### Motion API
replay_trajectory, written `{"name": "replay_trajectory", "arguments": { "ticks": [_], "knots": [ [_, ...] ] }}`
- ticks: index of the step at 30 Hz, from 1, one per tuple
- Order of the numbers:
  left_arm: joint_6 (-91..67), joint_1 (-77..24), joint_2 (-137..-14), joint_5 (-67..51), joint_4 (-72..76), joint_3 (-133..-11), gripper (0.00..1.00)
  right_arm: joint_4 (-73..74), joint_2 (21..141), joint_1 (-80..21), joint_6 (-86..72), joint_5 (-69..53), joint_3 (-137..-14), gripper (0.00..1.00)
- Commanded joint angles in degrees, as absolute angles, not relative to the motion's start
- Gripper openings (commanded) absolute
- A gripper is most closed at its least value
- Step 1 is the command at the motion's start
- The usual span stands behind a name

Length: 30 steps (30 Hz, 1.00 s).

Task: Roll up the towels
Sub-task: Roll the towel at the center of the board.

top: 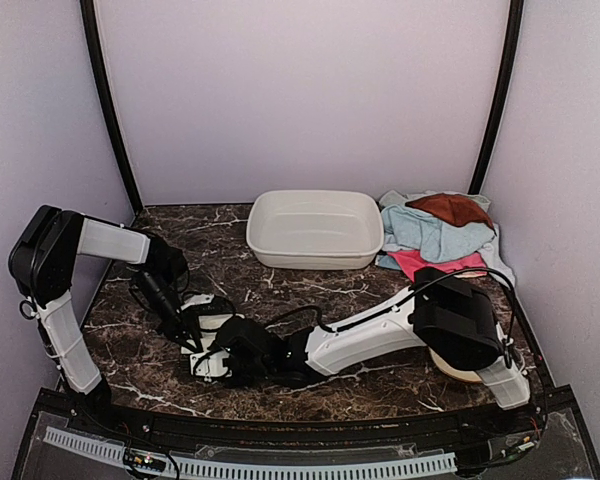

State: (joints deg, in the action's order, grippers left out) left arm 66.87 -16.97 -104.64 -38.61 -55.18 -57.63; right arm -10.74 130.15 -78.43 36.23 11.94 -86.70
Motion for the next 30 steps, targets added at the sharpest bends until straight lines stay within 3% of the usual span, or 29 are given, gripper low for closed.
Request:
{"name": "replay_trajectory", "arguments": {
  "ticks": [1, 6, 8, 11, 14, 16, 23, 30],
  "knots": [
    [67.8, -17.1, -105.9, -33.7, -58.0, -56.1, 0.09, -11.2, 132.9, -77.2, 38.8, 13.8, -89.0, 0.37],
    [68.6, -16.9, -105.0, -33.5, -57.0, -55.4, 0.19, -8.0, 135.2, -76.0, 36.4, 12.7, -90.0, 0.36],
    [69.6, -16.0, -103.3, -35.3, -56.5, -55.0, 0.29, -6.2, 135.6, -75.3, 34.7, 11.6, -90.1, 0.34],
    [72.2, -13.5, -99.6, -38.9, -55.8, -53.8, 0.51, -2.8, 136.6, -74.1, 30.6, 9.4, -91.1, 0.32],
    [74.5, -10.3, -95.6, -41.2, -54.5, -51.7, 0.56, 4.6, 139.5, -72.4, 25.1, 5.7, -95.4, 0.29],
    [75.4, -7.8, -92.6, -41.7, -53.3, -49.9, 0.68, 8.1, 140.8, -71.7, 22.5, 3.1, -98.3, 0.26],
    [79.3, 1.7, -82.0, -42.0, -47.7, -45.0, 0.69, 12.6, 141.9, -68.8, 12.8, -7.1, -101.8, 0.14],
    [83.3, -0.6, -75.7, -42.9, -49.4, -44.0, 0.68, 21.9, 146.2, -65.3, 0.5, -21.6, -113.5, 0.01]
  ]
}}
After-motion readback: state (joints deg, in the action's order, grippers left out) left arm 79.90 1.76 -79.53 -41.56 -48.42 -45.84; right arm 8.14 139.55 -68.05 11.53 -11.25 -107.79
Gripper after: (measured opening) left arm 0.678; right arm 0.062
